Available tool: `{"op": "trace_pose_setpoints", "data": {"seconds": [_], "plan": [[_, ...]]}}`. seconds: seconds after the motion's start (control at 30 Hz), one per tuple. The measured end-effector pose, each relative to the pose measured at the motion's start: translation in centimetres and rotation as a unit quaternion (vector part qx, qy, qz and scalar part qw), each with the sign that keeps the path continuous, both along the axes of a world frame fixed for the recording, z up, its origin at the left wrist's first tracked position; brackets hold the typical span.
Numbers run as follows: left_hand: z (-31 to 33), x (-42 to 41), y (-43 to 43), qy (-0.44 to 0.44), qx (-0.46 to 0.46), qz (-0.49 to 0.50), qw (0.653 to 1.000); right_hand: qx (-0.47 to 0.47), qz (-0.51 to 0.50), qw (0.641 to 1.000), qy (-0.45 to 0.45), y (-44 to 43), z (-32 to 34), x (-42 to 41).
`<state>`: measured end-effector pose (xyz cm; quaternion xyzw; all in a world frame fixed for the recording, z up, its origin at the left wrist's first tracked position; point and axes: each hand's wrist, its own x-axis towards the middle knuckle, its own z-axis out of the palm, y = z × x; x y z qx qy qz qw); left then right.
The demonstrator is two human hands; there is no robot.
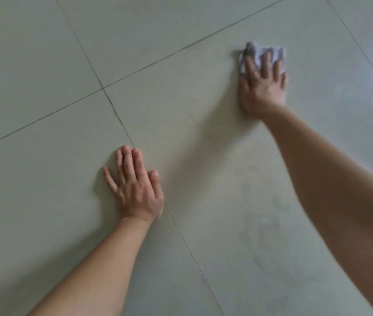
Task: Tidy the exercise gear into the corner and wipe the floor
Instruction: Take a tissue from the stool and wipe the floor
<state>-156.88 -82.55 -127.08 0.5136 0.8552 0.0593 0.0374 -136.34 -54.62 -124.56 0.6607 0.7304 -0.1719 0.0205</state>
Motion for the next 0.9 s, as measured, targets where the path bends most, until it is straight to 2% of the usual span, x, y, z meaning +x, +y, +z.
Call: {"op": "trace_pose_setpoints", "data": {"seconds": [0.13,0.23,0.33,0.4,0.53,0.63,0.73,0.8,0.9], "plan": [[0.0,0.1,0.0,-0.003,-0.002,0.0,1.0,0.024,0.067,0.996,0.047,-10.2,-0.6,-2.0],[-0.2,0.2,0.0,-0.005,0.0,-0.005,1.0,0.008,0.163,0.985,0.057,-17.5,-1.0,-2.0],[-0.2,0.1,0.0,-0.013,0.009,-0.003,1.0,0.027,0.239,0.969,0.06,-19.5,-1.1,1.8],[-0.2,0.4,-0.1,-0.017,0.013,-0.002,1.0,0.025,0.204,0.978,0.043,-18.8,-1.1,6.2],[-0.2,-0.1,-0.1,-0.017,0.006,0.0,1.0,-0.009,0.007,1.0,0.02,-16.2,0.1,15.5],[0.4,0.3,0.1,-0.019,-0.013,-0.005,1.0,-0.046,-0.124,0.991,0.011,-18.5,0.7,21.2],[1.2,1.4,0.0,0.006,-0.023,-0.014,1.0,-0.036,-0.217,0.975,0.006,-24.1,0.1,21.3],[1.7,3.6,0.6,-0.003,-0.007,-0.03,1.0,-0.023,-0.218,0.976,0.01,-29.2,-0.1,19.4],[1.9,9.5,2.9,-0.057,0.006,-0.03,0.998,-0.039,-0.098,0.994,0.013,-36.0,-0.2,17.5]]}}
